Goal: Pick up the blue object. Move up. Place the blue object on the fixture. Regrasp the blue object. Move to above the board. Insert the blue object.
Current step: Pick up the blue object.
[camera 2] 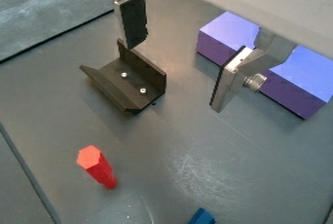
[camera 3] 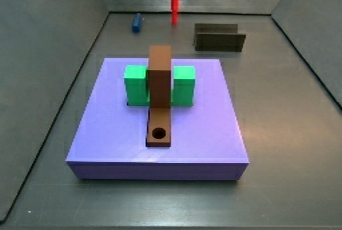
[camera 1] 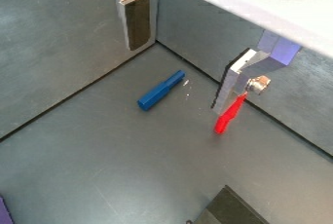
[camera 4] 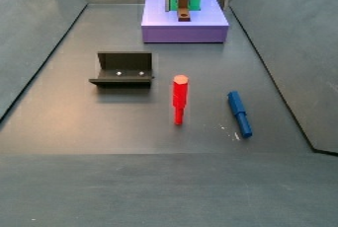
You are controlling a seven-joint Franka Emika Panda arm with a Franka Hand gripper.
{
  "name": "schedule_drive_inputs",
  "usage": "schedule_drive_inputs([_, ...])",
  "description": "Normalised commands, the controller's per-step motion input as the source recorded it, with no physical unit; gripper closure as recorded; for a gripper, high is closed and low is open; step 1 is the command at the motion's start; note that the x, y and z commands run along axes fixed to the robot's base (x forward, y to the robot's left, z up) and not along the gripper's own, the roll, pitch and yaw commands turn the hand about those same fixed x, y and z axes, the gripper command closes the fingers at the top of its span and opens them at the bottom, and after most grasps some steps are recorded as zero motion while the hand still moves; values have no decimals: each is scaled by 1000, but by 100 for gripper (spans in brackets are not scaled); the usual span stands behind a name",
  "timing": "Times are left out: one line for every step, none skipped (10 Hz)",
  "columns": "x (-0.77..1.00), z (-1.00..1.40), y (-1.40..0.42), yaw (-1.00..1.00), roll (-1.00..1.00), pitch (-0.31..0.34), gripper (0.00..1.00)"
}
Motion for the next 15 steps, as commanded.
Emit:
schedule_drive_inputs([0, 0, -17, 0, 0, 0, 0])
schedule_drive_inputs([0, -20, -71, 0, 0, 0, 0])
schedule_drive_inputs([-194, -191, 0, 0, -149, -129, 0])
schedule_drive_inputs([-163, -446, 0, 0, -169, -44, 0])
schedule_drive_inputs([-417, -846, 177, 0, -47, 0, 0])
schedule_drive_inputs([-663, -1000, 420, -26, 0, -13, 0])
schedule_drive_inputs([-554, -1000, 403, -17, 0, -36, 0])
schedule_drive_inputs([-397, -1000, 380, -109, 26, -11, 0])
schedule_drive_inputs([-269, -823, 11, -191, 233, -11, 0])
schedule_drive_inputs([-117, -734, 0, -283, 287, 0, 0])
schedule_drive_inputs([-129, -743, 0, -274, 279, 0, 0])
schedule_drive_inputs([-203, -726, 0, -209, 284, 0, 0])
schedule_drive_inputs([-366, -697, 0, -66, 294, -7, 0])
schedule_drive_inputs([-537, -643, -77, 0, 266, -31, 0])
schedule_drive_inputs([-560, -531, -31, -6, 223, -51, 0])
